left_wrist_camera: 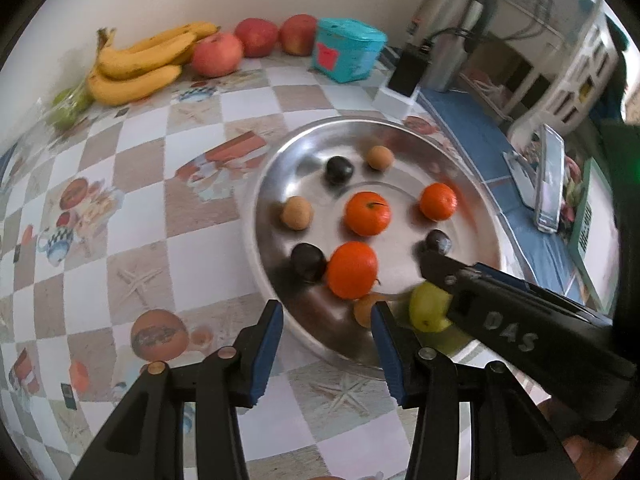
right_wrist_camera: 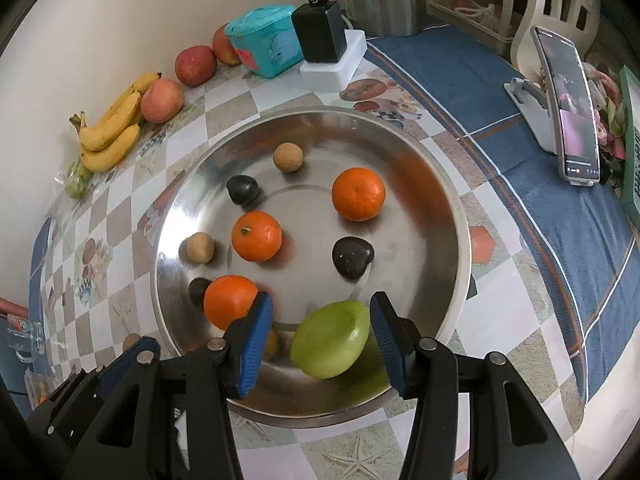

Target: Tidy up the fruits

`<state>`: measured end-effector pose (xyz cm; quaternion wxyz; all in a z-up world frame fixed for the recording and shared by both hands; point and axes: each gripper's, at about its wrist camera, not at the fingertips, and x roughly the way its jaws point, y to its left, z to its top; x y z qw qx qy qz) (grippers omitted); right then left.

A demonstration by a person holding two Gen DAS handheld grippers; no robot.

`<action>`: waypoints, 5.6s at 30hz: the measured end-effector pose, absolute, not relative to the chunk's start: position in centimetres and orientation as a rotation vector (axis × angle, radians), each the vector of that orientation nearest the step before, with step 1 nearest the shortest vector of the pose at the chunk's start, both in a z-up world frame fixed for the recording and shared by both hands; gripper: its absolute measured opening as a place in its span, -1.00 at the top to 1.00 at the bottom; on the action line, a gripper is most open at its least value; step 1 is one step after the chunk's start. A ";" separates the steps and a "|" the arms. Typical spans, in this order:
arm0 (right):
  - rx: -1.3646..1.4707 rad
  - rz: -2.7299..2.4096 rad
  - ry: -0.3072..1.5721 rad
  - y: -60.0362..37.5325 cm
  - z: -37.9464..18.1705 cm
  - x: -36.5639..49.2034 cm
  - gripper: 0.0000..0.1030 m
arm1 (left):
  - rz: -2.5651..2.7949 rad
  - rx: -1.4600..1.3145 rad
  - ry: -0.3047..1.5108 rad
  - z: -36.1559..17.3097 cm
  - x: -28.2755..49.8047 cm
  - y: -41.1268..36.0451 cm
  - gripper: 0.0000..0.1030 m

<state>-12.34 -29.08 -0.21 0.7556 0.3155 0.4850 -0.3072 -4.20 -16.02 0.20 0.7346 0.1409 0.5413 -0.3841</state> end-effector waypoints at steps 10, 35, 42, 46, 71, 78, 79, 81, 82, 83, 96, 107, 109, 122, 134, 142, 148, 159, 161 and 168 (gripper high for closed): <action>0.684 -0.655 1.071 -28.9 -0.5 -12.3 -0.02 | -0.666 0.143 1.262 0.0 0.1 -11.9 -0.02; 0.494 -0.564 1.104 -26.0 -0.5 -9.7 -0.62 | -0.356 0.160 1.246 -1.6 4.0 -6.5 -1.00; 0.499 -0.520 1.092 -24.7 -0.7 -9.5 -0.63 | -0.314 0.171 1.242 -1.8 4.4 -5.0 -1.00; 0.471 -0.498 1.095 -23.4 -0.7 -9.3 -0.63 | -0.292 0.178 1.228 -1.6 4.2 -4.0 -1.00; 0.440 -0.486 1.049 -19.9 1.8 -12.2 -0.63 | -0.287 0.193 1.110 2.2 -1.4 1.2 -1.00; 0.438 -0.487 1.052 -19.9 1.8 -12.2 -0.63 | -0.286 0.211 1.092 2.6 -1.6 1.1 -1.00; 0.439 -0.486 1.053 -19.9 1.8 -12.2 -0.63 | -0.288 0.214 1.099 2.5 -1.6 1.0 -1.00; 0.442 -0.483 1.053 -19.9 1.7 -12.2 -0.63 | -0.288 0.221 1.107 2.3 -1.6 1.0 -1.00; 0.442 -0.484 1.053 -19.9 1.7 -12.2 -0.63 | -0.288 0.223 1.106 2.3 -1.6 0.9 -1.00; 0.442 -0.484 1.054 -19.9 1.7 -12.2 -0.63 | -0.289 0.227 1.105 2.4 -1.6 0.9 -1.00; 0.434 -0.482 1.054 -19.7 1.7 -12.0 -0.63 | -0.281 0.239 1.116 2.2 -1.5 1.0 -1.00; 0.434 -0.479 1.057 -19.8 1.6 -12.0 -0.63 | -0.284 0.241 1.129 2.0 -1.5 1.0 -1.00; 0.434 -0.478 1.060 -19.8 1.5 -12.0 -0.63 | -0.285 0.242 1.131 1.9 -1.4 1.0 -1.00; 0.432 -0.474 1.070 -19.8 1.4 -11.8 -0.63 | -0.293 0.248 1.139 1.8 -1.5 0.9 -1.00; 0.429 -0.473 1.074 -19.8 1.4 -11.7 -0.63 | -0.295 0.249 1.140 1.7 -1.5 0.8 -1.00; 0.429 -0.473 1.077 -19.8 1.3 -11.7 -0.63 | -0.296 0.251 1.140 1.7 -1.5 0.8 -1.00; 0.429 -0.473 1.078 -19.8 1.2 -11.7 -0.63 | -0.297 0.250 1.141 1.6 -1.6 0.7 -1.00; 0.430 -0.474 1.079 -19.7 1.2 -11.7 -0.63 | -0.295 0.250 1.141 1.6 -1.6 0.7 -1.00; 0.430 -0.474 1.080 -19.7 1.2 -11.7 -0.63 | -0.295 0.250 1.141 1.6 -1.6 0.7 -1.00; 0.430 -0.473 1.081 -19.7 1.1 -11.7 -0.63 | -0.296 0.250 1.142 1.6 -1.6 0.7 -1.00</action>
